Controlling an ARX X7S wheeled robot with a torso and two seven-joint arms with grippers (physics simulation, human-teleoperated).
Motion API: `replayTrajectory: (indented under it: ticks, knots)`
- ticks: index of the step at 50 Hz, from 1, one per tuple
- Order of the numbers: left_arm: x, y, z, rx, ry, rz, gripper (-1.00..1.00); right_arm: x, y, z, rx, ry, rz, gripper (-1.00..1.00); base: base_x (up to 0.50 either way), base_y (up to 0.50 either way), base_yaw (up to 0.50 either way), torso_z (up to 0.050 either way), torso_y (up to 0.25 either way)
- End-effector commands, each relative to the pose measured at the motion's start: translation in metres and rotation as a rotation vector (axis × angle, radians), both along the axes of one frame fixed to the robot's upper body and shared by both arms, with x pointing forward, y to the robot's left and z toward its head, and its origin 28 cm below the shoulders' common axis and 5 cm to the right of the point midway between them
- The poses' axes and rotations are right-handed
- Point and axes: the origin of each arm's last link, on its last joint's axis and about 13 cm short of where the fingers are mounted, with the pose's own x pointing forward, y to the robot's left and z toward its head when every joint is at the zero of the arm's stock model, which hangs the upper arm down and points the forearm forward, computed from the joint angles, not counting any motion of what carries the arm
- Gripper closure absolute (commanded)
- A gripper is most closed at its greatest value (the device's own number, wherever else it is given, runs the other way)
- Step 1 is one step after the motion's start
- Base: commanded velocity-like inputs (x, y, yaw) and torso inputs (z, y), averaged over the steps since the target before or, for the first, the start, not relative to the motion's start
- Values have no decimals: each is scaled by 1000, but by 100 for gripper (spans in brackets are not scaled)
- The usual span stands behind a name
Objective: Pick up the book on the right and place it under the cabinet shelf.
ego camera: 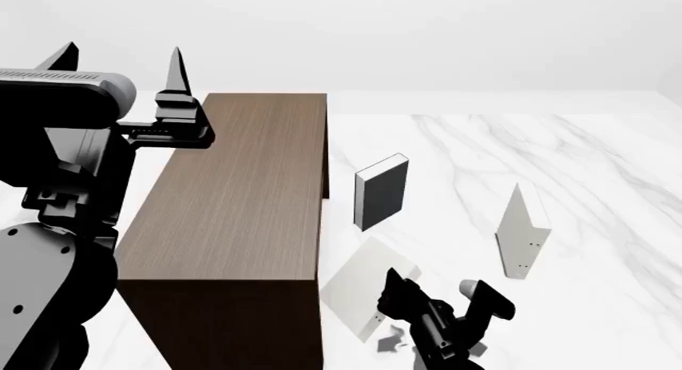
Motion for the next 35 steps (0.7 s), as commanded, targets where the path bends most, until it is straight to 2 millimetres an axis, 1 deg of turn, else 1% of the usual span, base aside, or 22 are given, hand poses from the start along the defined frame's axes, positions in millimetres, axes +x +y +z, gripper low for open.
replayTrajectory:
  ticks: [1,12,13,26,35]
  knots:
    - [-1,0,1,-2,-2,2,-100,-13,3,-32,-206,156,36,100,0,0,3,0,0]
    - [-1,0,1,0,-4,1,-100,-19,5,-36,-289,187,104,100,0,1,2,0,0]
    - [-1,0,2,0,-4,2,-100,-19,4,-36,-294,191,109,-100,0,0,4,0,0]
    - [-1,-1,4,1,-7,0,-100,-28,3,-36,-450,197,188,-100,0,0,0,0,0]
    - [-2,0,3,0,-8,1,-100,-32,0,-22,-538,141,209,-100,0,0,1,0,0]
